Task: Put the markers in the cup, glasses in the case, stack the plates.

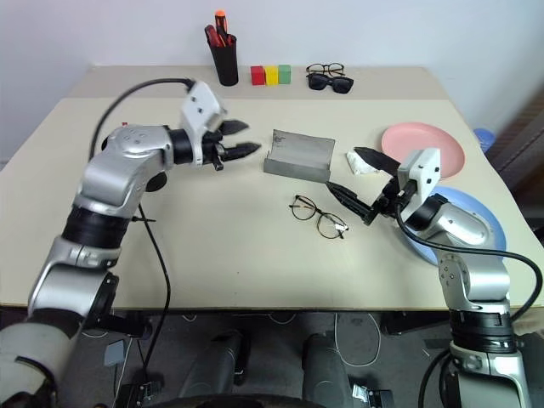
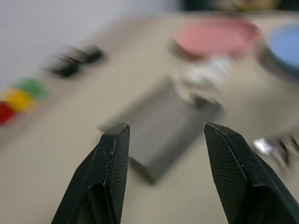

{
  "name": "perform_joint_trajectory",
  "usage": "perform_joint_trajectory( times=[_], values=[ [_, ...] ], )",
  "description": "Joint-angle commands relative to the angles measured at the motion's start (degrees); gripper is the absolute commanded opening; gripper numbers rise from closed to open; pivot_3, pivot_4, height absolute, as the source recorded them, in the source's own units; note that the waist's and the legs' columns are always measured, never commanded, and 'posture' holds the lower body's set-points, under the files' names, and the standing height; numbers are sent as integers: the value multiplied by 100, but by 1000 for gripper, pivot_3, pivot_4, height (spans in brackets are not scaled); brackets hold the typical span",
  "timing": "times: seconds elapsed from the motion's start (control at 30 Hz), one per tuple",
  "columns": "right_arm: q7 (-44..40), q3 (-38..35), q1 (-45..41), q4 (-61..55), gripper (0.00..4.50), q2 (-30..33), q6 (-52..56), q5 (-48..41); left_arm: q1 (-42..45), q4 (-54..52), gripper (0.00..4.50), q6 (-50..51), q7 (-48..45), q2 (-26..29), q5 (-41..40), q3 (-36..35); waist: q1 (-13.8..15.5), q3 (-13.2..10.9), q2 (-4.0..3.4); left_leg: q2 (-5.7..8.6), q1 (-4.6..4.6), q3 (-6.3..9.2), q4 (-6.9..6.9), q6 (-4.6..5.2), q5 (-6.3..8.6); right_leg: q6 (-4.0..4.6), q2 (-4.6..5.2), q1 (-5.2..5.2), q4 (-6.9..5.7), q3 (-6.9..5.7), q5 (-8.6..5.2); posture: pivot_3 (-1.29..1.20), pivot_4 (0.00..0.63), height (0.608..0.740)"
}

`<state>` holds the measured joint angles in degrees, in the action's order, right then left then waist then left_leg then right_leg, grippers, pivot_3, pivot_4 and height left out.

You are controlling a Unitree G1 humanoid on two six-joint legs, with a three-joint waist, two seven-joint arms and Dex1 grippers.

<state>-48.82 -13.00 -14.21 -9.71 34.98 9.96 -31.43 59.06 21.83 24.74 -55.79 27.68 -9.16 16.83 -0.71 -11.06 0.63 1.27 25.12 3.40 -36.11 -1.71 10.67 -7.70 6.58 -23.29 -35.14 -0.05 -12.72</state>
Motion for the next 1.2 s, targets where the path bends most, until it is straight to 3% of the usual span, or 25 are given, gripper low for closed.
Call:
perform_joint_trajectory(
  times=[0.03,0.13,0.27,0.7,0.8,0.9,1.2],
  values=[
    [228,-322,169,-467,4500,15,-115,-15,1022,2046,2532,-1352,-673,-284,891,634,8,-2,2,0,3,0,-1,0,0,0,1,-2,1,0,0,0,150,740],
    [416,-458,459,-738,4500,-18,-120,-8,1819,3724,2532,-2226,-344,-818,1465,851,33,-5,8,0,24,2,-4,2,1,-1,2,-14,8,-1,0,0,150,740],
    [688,-651,924,-1153,4500,-66,-112,-3,2463,5002,2532,-2793,432,-1406,2135,996,122,-7,12,6,31,0,-4,15,9,-32,10,-18,11,-1,2,0,150,740],
    [1070,-903,1449,-1618,4500,-61,-112,-62,2729,5718,2532,-2586,1578,-2235,3399,1052,145,-10,15,6,31,0,-6,15,11,-31,11,-18,10,-2,0,0,150,740],
    [1107,-907,1508,-1665,4500,-71,-113,-67,2741,5731,1674,-2611,1613,-2327,3492,981,147,-10,15,6,31,0,-6,15,11,-33,11,-18,10,-2,0,0,150,740],
    [1114,-907,1519,-1659,4500,-57,-102,-71,2753,5739,183,-2561,1584,-2359,3498,873,144,-10,15,6,31,0,-6,15,11,-31,11,-18,10,-2,0,0,150,740],
    [1086,-833,1351,-1538,4500,18,-39,-69,2645,5707,47,-2667,1132,-2302,3466,651,144,-10,15,6,31,0,-6,15,11,-31,11,-18,10,-3,0,0,150,740]
  ],
)
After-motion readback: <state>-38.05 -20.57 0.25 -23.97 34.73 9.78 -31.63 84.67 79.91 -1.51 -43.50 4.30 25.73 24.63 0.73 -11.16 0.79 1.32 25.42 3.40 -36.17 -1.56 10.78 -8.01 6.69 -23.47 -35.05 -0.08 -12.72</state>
